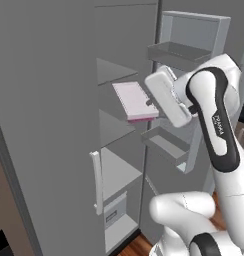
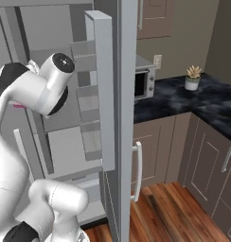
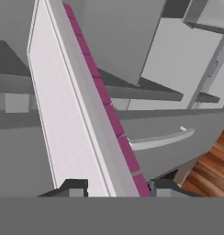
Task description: The ice cube tray has been filled with water. Take the tray and place it in the freezer to make ice. Close the freezer door after placing the tray.
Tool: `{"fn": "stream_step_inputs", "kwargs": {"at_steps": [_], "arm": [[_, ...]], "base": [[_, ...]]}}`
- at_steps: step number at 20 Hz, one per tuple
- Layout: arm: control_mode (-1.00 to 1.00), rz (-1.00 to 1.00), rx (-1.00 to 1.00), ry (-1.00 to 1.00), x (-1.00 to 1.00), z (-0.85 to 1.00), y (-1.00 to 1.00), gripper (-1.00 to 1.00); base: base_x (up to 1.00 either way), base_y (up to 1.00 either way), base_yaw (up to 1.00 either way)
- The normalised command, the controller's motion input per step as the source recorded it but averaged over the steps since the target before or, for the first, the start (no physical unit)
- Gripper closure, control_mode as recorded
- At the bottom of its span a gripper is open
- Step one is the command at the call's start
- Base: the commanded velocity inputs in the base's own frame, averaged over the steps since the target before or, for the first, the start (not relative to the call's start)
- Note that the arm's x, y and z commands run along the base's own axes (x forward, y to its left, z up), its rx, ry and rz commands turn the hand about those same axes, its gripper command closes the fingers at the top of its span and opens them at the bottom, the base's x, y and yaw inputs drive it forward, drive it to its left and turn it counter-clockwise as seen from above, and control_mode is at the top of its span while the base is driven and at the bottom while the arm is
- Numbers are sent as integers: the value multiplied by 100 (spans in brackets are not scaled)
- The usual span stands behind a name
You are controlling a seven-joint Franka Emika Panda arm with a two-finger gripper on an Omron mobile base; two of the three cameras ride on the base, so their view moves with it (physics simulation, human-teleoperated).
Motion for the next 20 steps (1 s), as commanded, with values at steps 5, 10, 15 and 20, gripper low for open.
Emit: {"fn": "stream_step_inputs", "kwargs": {"at_steps": [5,10,15,20], "arm": [[-100,0,-9,-11,57,14,0,100],[-100,0,-12,-14,59,4,6,100],[-100,0,-10,-14,43,0,21,100],[-100,1,-2,-12,48,11,7,100]], "base": [[0,0,0],[0,0,0],[0,0,0],[0,0,0]]}}
